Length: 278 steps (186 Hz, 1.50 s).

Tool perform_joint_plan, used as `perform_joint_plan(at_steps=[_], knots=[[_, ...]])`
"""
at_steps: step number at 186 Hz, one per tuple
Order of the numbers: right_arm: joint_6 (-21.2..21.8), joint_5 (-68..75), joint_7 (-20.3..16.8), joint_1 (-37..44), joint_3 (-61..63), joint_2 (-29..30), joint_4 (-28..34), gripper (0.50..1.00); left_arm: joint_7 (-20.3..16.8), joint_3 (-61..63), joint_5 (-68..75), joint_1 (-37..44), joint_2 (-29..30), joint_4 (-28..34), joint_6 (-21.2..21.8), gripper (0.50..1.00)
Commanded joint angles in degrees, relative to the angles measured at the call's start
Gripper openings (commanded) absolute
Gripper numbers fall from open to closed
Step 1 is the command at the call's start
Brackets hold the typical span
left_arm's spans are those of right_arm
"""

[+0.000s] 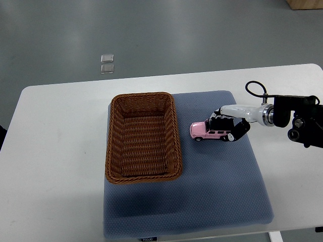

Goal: Place pink car in brown basket
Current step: 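Close the right hand fingers around the pink SUV's black roof, then carry the pink SUV with the right hand into the wicker basket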

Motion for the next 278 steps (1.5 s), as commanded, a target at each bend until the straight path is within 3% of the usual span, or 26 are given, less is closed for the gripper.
perform_joint_plan(at_steps=[1, 51, 109, 178, 185, 214, 233, 278], knots=[[-2.3, 0.2, 0.3, 2.3, 0.6, -1.5, 1.3, 0.500, 0.0, 0.0, 0.1, -0.1, 0.0, 0.0, 0.0, 1.000], [-4.1, 1.1, 1.1, 11.3, 0.6, 0.7, 1.1, 0.500, 0.0, 0.0, 0.0, -0.2, 0.0, 0.0, 0.0, 1.000], [-3.5, 1.6, 3.3, 12.5, -0.4, 18.2, -7.1, 0.500, -0.1, -0.1, 0.0, -0.2, 0.0, -0.2, 0.1, 1.000], [-3.3, 1.9, 3.3, 10.5, -2.0, 27.0, -12.8, 0.500, 0.0, -0.1, 0.0, -0.2, 0.0, -0.3, 0.0, 1.000], [-3.4, 1.9, 3.3, 9.9, -2.6, 27.6, -13.6, 0.572, -0.1, -0.1, 0.0, -0.2, 0.0, -0.3, 0.1, 1.000], [-3.7, 1.8, 3.3, 7.2, -2.9, 29.2, -16.3, 0.738, -0.1, -0.1, 0.0, -0.2, 0.0, -0.3, 0.1, 1.000], [-3.6, 1.8, 3.3, 6.5, -2.8, 29.4, -16.5, 0.887, -0.1, -0.1, 0.0, -0.2, 0.0, -0.3, 0.1, 1.000], [-4.0, 3.5, 3.3, 6.6, -1.1, 28.3, -16.5, 0.895, -0.1, -0.1, 0.0, -0.2, 0.0, -0.3, 0.1, 1.000]])
